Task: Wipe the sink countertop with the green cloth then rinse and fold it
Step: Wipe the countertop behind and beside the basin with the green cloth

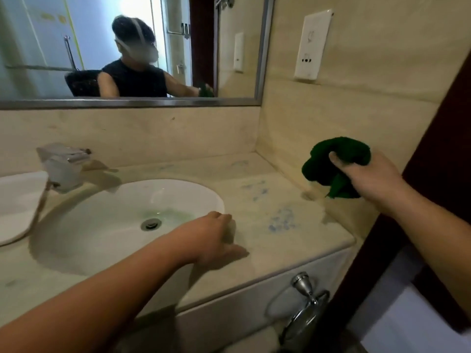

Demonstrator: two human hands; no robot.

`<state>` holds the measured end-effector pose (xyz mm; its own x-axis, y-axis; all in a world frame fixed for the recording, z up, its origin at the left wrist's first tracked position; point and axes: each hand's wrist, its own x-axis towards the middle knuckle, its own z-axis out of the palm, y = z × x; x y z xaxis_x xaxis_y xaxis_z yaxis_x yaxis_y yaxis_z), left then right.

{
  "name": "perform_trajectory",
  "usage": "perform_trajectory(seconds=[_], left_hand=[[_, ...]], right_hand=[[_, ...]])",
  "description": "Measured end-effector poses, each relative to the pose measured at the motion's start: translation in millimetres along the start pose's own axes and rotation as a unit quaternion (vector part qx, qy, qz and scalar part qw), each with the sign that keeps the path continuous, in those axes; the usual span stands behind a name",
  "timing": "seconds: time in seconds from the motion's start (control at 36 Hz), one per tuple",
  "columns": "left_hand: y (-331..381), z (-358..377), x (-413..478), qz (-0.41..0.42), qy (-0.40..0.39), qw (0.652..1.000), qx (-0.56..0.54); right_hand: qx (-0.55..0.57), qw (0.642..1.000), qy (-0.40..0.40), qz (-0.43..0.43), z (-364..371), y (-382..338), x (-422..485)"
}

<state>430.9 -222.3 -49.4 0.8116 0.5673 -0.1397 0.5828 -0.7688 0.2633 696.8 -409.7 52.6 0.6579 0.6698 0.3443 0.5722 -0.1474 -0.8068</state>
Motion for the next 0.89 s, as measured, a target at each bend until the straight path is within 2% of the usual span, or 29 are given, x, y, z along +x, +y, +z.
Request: perform_trajectory(seconds=[0.03, 0.06, 0.08, 0.14, 0.19, 0.25, 0.31, 0.42, 0.47, 0.64, 0.89], left_hand=[[2, 2, 1, -0.013, -0.012, 1.0, 0.011], [5, 5, 3, -0.026, -0.03, 0.999, 0.025], [6, 7, 4, -0.036, -0.048, 0.997, 0.04], [8, 9, 6, -0.053, -0.076, 0.994, 0.055], [6, 7, 8, -0.073, -0.082, 0.993, 0.048], [6, 3, 7, -0.082, -0.088, 0.991, 0.056], [7, -3, 4, -0.083, -0.099, 0.989, 0.069], [9, -5, -4, -0.053, -0.123, 0.987, 0.093], [6, -2, -9, -0.055, -0.123, 0.985, 0.105], [-16, -2, -24, -0.039, -0.129, 0.987, 0.089], [-23, 0, -29, -0.036, -0.097, 0.993, 0.054]], right_hand=[[-0.092, 0.994, -0.041, -0.045, -3, 12, 1], [-0.191, 0.973, -0.106, -0.071, -5, 29, 4], [-0.303, 0.932, -0.179, -0.082, -3, 44, 4], [-0.479, 0.822, -0.299, -0.067, 9, 69, 3], [-0.505, 0.769, -0.391, 0.014, 23, 84, 2], [-0.488, 0.748, -0.442, 0.082, 29, 85, 1], [-0.469, 0.762, -0.436, 0.098, 31, 80, 4], [-0.391, 0.859, -0.316, 0.099, 44, 79, 9], [-0.352, 0.894, -0.261, 0.092, 57, 90, 4], [-0.362, 0.901, -0.231, 0.055, 81, 125, -7], [-0.406, 0.877, -0.251, 0.051, 103, 129, 3]])
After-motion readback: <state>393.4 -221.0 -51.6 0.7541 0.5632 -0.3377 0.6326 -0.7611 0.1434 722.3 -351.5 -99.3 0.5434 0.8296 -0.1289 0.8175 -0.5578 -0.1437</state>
